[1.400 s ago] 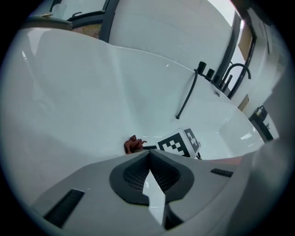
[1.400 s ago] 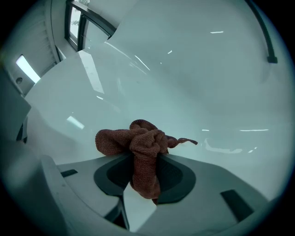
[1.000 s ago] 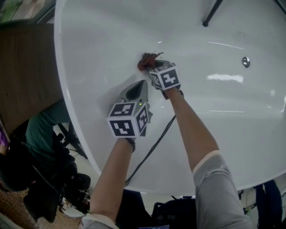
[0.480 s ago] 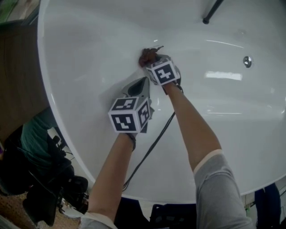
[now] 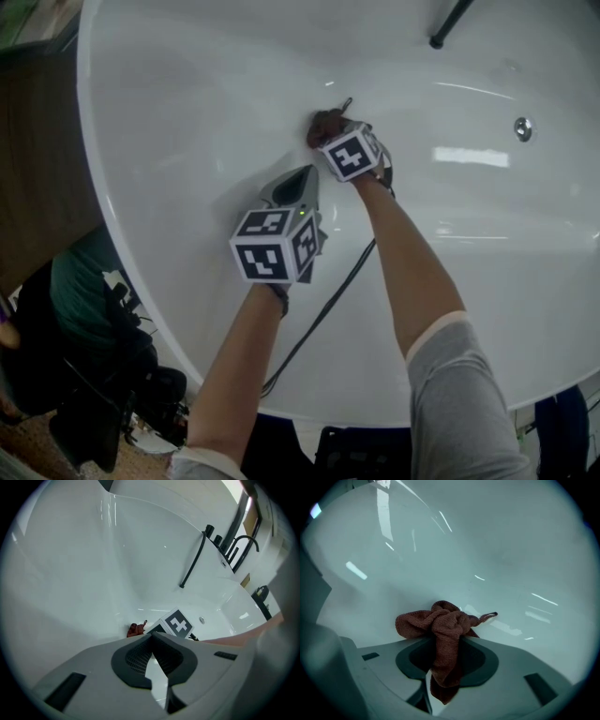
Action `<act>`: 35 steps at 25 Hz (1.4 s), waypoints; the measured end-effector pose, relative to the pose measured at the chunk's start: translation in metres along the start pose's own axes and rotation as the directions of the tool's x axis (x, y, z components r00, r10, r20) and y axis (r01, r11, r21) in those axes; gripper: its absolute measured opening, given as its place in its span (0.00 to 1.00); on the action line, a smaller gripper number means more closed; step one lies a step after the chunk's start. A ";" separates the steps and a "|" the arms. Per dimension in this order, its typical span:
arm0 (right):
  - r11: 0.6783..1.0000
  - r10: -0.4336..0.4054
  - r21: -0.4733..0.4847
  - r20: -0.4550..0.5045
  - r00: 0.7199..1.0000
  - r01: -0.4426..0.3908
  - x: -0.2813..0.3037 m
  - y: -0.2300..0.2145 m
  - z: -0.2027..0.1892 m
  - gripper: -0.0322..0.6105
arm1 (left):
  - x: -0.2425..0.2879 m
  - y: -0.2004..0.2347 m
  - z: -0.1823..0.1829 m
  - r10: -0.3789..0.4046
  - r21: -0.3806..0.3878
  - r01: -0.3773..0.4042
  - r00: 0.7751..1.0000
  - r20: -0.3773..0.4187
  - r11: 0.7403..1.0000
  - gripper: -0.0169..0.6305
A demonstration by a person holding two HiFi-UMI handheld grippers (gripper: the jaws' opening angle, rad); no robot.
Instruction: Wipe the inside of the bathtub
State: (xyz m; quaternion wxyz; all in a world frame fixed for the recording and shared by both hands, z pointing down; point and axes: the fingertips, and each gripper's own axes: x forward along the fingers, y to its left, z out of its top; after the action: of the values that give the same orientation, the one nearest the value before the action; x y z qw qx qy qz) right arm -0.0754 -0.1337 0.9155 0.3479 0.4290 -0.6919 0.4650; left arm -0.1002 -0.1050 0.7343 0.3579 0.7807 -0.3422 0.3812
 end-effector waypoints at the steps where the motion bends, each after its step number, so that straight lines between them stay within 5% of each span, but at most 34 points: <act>1: 1.000 -0.003 -0.016 -0.009 1.000 0.003 -0.002 0.001 -0.006 0.25 | 0.000 -0.001 0.000 -0.001 -0.001 0.001 1.000 -0.001 1.000 0.04; 11: 0.999 0.016 -0.041 -0.041 0.999 -0.018 -0.021 0.010 -0.070 0.25 | -0.002 -0.006 -0.008 -0.009 -0.024 0.009 1.000 -0.009 1.000 0.04; 26: 0.982 -0.123 0.152 0.057 0.991 0.114 -0.006 -0.038 0.023 0.25 | -0.002 -0.005 -0.013 -0.017 -0.049 0.016 1.000 -0.011 0.999 0.04; 35: 0.978 -0.086 0.188 -0.026 0.996 0.090 -0.030 -0.028 -0.064 0.25 | -0.005 -0.015 -0.015 -0.029 -0.071 0.029 1.000 -0.010 0.997 0.04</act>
State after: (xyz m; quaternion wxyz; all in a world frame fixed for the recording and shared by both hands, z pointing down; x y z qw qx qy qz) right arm -0.0329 -0.0713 0.9193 0.3321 0.4861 -0.6219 0.5165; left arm -0.0953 -0.0836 0.7328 0.3926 0.7704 -0.3421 0.3677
